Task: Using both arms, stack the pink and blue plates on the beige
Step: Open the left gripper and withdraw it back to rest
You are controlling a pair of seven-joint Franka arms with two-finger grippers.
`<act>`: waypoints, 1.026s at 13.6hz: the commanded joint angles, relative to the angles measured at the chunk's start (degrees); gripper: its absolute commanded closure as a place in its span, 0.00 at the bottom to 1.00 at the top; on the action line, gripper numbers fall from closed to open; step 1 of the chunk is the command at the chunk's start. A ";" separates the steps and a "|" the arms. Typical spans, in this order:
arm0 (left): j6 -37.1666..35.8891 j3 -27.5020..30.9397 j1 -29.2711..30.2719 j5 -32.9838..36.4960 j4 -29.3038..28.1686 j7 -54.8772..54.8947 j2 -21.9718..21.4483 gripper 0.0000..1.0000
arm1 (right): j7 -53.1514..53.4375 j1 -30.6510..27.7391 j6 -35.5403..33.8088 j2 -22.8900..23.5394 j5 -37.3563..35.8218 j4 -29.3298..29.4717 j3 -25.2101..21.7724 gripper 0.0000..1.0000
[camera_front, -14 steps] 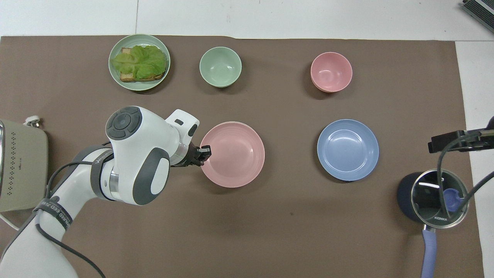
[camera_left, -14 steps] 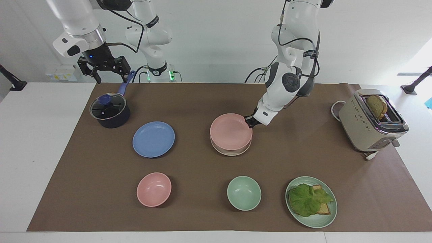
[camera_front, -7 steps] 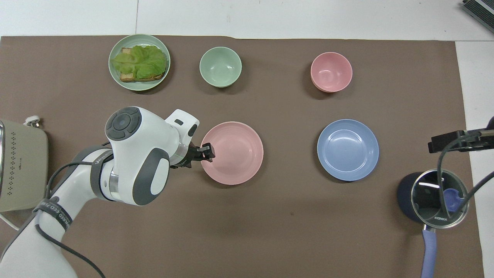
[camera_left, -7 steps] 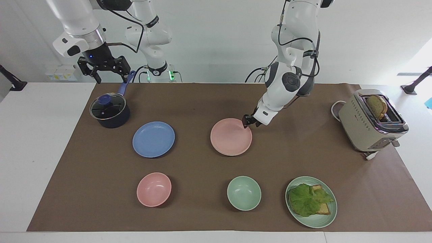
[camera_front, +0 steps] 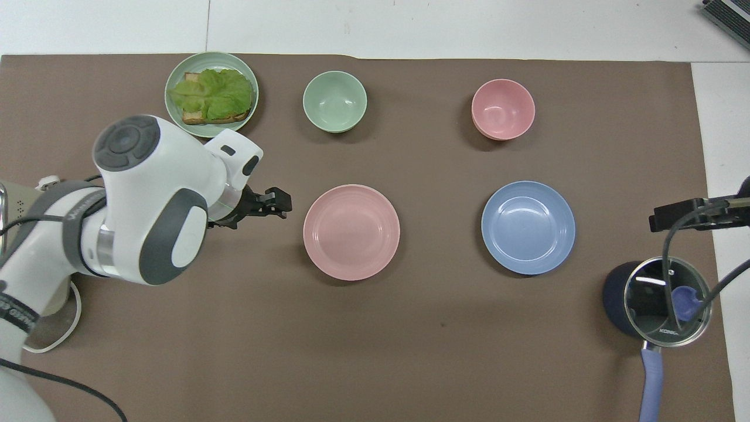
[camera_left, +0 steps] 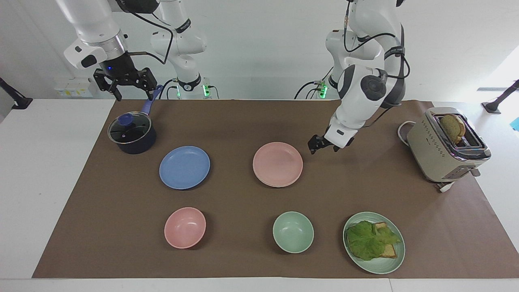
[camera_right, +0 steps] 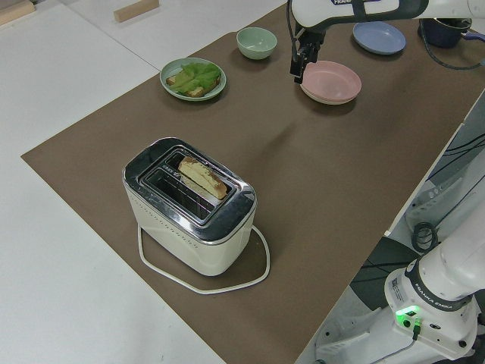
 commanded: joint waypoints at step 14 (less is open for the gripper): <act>-18.59 -0.08 14.88 9.98 16.16 18.66 -3.63 0.00 | -7.62 -2.08 20.12 5.68 2.26 -11.42 0.06 0.00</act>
